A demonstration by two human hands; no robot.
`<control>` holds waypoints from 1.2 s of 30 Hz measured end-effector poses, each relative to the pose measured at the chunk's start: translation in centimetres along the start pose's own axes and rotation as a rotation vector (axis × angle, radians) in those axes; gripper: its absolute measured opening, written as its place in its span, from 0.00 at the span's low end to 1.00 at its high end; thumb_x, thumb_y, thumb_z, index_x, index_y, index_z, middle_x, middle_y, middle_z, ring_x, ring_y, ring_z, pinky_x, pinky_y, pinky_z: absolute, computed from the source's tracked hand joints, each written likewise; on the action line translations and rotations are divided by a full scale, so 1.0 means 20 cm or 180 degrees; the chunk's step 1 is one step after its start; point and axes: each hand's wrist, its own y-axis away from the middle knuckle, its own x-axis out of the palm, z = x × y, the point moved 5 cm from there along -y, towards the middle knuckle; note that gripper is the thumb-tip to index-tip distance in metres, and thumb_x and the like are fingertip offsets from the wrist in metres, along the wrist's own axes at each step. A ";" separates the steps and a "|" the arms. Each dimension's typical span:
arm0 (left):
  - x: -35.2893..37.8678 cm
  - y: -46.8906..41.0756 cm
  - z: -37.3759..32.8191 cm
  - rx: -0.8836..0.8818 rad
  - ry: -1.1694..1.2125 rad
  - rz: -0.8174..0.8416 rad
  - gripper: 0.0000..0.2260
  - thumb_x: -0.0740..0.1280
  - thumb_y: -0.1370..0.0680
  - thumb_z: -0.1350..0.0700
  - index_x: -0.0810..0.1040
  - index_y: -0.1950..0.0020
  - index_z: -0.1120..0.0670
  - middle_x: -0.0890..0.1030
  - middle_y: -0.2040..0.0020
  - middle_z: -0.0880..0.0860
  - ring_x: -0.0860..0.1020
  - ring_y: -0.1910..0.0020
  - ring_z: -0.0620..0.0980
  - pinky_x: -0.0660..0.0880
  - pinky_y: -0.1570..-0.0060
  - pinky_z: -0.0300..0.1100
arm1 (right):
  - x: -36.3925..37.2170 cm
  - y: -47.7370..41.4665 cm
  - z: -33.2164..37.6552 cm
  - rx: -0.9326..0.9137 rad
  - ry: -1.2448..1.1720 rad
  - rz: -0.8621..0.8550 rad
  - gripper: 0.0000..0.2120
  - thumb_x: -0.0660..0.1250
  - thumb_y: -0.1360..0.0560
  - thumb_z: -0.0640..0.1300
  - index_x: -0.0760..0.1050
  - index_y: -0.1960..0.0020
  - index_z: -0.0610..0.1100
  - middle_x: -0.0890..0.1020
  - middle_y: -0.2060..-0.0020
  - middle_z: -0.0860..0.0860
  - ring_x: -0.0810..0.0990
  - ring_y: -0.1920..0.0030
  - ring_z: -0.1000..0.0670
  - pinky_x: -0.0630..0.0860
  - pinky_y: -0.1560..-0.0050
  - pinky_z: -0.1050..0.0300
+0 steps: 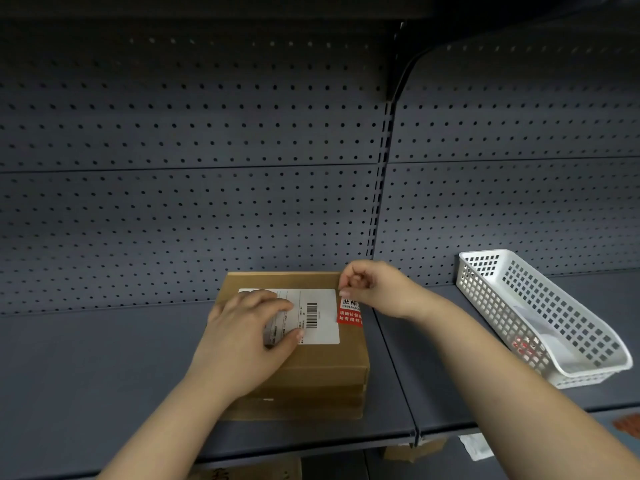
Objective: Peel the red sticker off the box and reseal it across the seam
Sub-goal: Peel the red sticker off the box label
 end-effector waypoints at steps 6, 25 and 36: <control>0.00 -0.01 0.01 0.0004 0.0006 -0.0020 0.27 0.54 0.31 0.30 0.74 0.38 0.39 0.74 0.36 0.40 0.67 0.36 0.46 0.62 0.35 0.51 | 0.00 -0.05 0.04 0.0012 0.0554 0.0265 0.04 0.70 0.27 0.44 0.76 0.59 0.49 0.70 0.69 0.55 0.68 0.68 0.55 0.71 0.61 0.61; 0.00 -0.01 0.01 0.0052 -0.0008 -0.0055 0.25 0.56 0.30 0.31 0.75 0.39 0.40 0.75 0.38 0.40 0.69 0.37 0.46 0.63 0.37 0.52 | -0.03 0.03 0.00 -0.0274 -0.0026 0.0177 0.04 0.69 0.27 0.40 0.75 0.55 0.47 0.75 0.61 0.53 0.72 0.60 0.54 0.73 0.55 0.59; 0.00 0.00 0.00 0.0023 0.0017 -0.0018 0.27 0.53 0.31 0.30 0.74 0.38 0.40 0.75 0.37 0.41 0.68 0.36 0.47 0.64 0.36 0.53 | -0.02 0.04 0.01 -0.0377 -0.0181 0.0093 0.08 0.75 0.32 0.41 0.83 0.53 0.45 0.76 0.58 0.51 0.74 0.60 0.59 0.73 0.54 0.67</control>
